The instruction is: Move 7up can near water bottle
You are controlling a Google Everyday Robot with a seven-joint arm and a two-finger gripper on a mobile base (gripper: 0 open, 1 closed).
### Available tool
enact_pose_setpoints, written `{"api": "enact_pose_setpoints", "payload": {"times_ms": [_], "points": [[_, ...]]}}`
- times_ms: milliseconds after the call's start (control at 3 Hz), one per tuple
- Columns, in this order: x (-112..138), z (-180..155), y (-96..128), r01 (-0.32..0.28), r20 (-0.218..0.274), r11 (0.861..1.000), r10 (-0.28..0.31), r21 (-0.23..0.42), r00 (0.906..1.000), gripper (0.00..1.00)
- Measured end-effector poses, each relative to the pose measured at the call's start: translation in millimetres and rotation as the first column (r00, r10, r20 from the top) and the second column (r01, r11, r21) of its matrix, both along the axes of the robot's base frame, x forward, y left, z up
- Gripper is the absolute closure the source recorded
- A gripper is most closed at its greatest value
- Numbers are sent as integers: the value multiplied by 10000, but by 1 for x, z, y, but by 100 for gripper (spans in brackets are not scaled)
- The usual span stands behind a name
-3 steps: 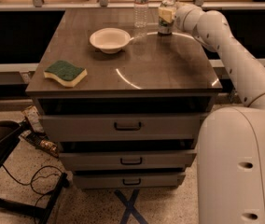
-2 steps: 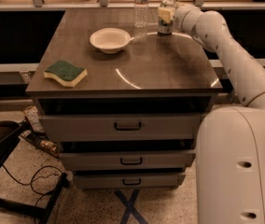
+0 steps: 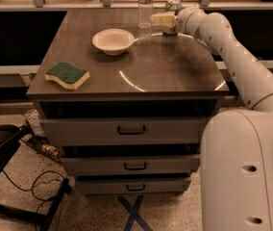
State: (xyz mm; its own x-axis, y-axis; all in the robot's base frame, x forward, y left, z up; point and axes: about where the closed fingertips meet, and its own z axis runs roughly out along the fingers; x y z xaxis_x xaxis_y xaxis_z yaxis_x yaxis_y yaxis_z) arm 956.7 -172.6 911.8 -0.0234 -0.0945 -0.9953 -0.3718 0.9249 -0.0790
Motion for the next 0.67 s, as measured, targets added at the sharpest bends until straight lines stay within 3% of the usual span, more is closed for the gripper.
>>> {"api": "enact_pose_setpoints", "payload": {"times_ms": [333,667], "points": [[0,0,0,-1,-1,10000,1,0,10000,0],[-12,19,-14,90,-67,9995,-92,-290,9999,0]]}}
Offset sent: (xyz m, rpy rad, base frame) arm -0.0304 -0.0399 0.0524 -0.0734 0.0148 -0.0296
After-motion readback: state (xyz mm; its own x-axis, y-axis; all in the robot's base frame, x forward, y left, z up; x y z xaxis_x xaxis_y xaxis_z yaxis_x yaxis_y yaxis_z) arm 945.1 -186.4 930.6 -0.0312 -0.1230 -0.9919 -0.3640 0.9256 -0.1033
